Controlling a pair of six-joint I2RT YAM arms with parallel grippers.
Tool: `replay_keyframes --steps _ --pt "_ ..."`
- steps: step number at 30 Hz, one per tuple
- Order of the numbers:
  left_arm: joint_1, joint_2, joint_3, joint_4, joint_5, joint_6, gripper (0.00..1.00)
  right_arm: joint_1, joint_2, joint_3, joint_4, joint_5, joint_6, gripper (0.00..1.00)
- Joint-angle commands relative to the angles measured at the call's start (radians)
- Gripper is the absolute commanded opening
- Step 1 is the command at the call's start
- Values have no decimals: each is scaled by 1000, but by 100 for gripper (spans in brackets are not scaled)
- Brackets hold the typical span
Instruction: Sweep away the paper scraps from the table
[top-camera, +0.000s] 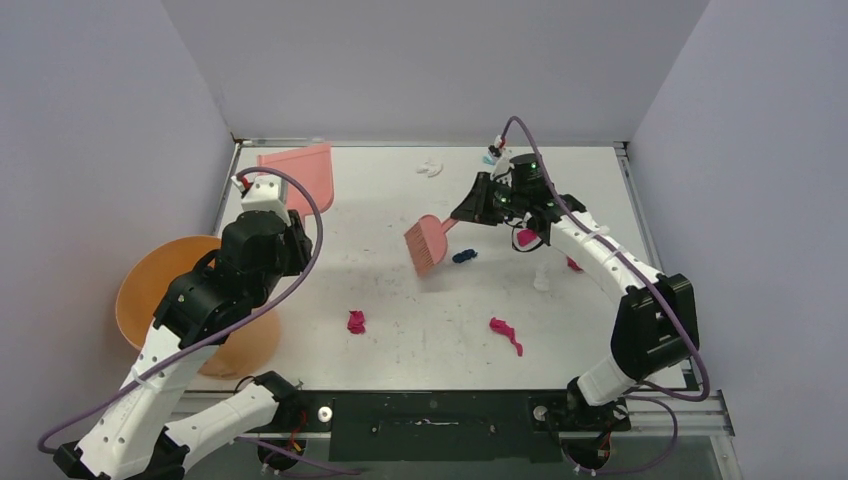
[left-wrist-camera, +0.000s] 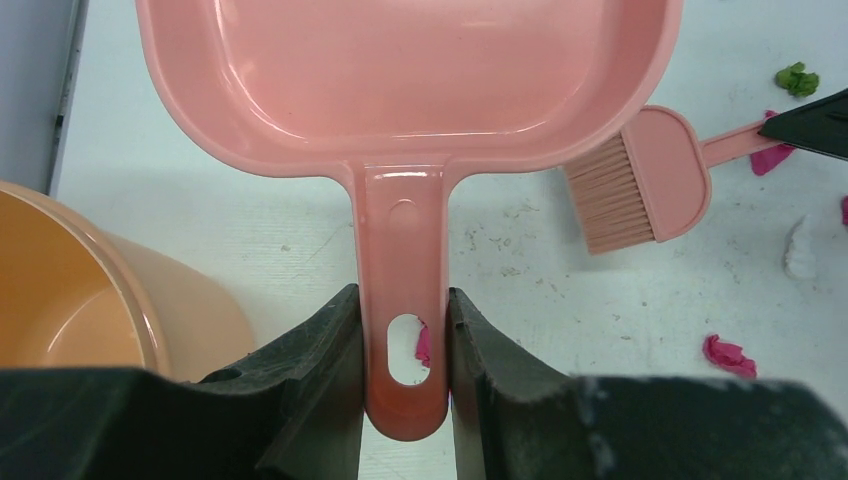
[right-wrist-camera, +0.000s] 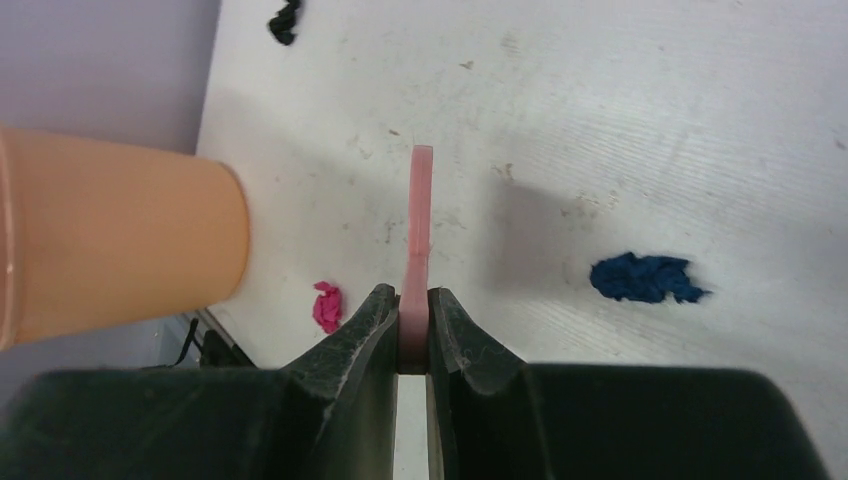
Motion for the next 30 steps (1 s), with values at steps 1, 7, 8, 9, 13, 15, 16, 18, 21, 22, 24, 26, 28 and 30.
replay_keyframes --steps 1,7,8,9,13,15,16,18,21,22,24,26,28,30 --pt "-1 -36 37 58 25 -34 0 7 12 132 65 -201 -47 5" --pt "-1 -55 46 39 27 -44 0 105 239 376 126 -143 68 5" --pt "-1 -58 44 38 32 -47 0 133 270 398 186 -127 97 5" --pt "-1 -60 41 37 40 -54 0 168 307 416 242 -112 125 5" --pt "-1 -59 42 21 64 -68 0 272 475 563 324 -76 158 5" --pt "-2 -57 47 11 72 -71 0 313 559 661 327 -49 138 5" --pt "-2 -56 48 6 71 -71 0 328 599 703 337 -39 154 5" --pt "-2 -57 48 -1 60 -72 0 350 678 772 377 -17 208 5" --pt "-1 -62 44 -7 55 -74 0 383 798 908 367 51 229 5" --pt "-1 -63 40 -8 54 -75 0 390 841 963 358 66 242 5" --pt "-1 -65 27 -14 57 -76 0 407 909 1034 348 114 283 5" --pt "-2 -67 15 -19 64 -79 0 421 957 1067 352 182 334 5" --pt "-2 -66 3 -28 73 -89 0 436 1010 1116 345 265 373 5" --pt "-2 -65 -7 -35 93 -100 0 449 1035 1141 328 400 434 5"
